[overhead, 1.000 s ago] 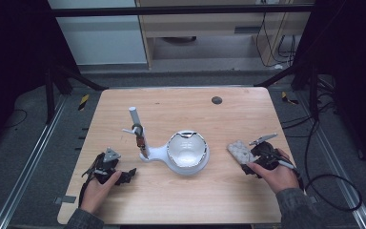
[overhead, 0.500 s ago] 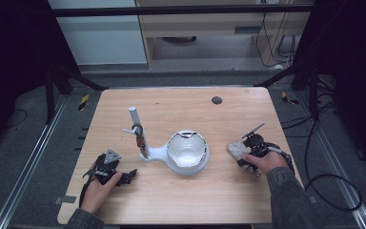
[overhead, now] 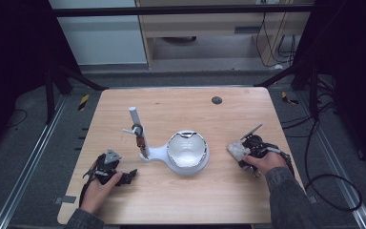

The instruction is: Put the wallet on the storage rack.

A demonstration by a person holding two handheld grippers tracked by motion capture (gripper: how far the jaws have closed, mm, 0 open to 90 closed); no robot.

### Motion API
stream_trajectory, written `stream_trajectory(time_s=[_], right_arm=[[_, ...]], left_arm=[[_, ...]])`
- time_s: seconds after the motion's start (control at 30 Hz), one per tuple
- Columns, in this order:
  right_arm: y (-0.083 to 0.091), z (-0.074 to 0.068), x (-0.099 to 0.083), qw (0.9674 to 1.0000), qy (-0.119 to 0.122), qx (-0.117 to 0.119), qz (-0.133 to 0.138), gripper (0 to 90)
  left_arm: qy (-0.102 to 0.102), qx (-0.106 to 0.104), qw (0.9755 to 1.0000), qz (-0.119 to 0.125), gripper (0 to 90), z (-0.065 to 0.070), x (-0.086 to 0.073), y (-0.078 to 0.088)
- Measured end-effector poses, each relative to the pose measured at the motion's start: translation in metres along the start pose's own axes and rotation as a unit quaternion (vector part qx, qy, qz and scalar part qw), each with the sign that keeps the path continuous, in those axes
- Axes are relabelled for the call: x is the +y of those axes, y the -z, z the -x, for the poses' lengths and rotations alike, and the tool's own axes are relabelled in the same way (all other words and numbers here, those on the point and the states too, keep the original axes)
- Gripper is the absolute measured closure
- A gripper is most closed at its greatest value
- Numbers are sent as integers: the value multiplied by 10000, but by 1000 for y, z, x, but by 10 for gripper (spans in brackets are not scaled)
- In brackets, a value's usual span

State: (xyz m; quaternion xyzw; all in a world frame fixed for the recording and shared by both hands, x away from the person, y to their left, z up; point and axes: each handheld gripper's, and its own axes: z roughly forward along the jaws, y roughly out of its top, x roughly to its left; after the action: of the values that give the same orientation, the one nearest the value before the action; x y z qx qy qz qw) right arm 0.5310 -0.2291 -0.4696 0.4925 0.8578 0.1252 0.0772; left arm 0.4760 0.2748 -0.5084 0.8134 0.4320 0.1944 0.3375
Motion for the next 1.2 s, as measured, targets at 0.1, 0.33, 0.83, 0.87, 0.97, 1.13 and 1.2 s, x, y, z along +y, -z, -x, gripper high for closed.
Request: stream_trajectory(time_s=[0.1,0.33,0.83,0.87,0.97,1.13,1.2], right_arm=[[4,-1,1,9999,128,-26,-29,309],[37,-18,4,9976,679,-103,86,315],[112,-78,17,9812,1885,-294,301,315],[115,-82,19,9799,1944,-307,314,315],[121,-90,23,9778,2043,-282,364,316],[127,-105,32,9728,2269,-279,364,317],[129,-111,35,9719,2306,-256,385,317]], left_arm=[[-4,1,10000,-6,20,0,0,0],[-3,-4,10000,-2,20,0,0,0],[45,18,10000,3,13,-1,1,-1],[45,18,10000,4,13,-1,1,-1],[33,19,10000,2,12,-1,1,-1],[35,19,10000,2,13,-1,1,-1],[35,18,10000,1,12,-1,1,-1]])
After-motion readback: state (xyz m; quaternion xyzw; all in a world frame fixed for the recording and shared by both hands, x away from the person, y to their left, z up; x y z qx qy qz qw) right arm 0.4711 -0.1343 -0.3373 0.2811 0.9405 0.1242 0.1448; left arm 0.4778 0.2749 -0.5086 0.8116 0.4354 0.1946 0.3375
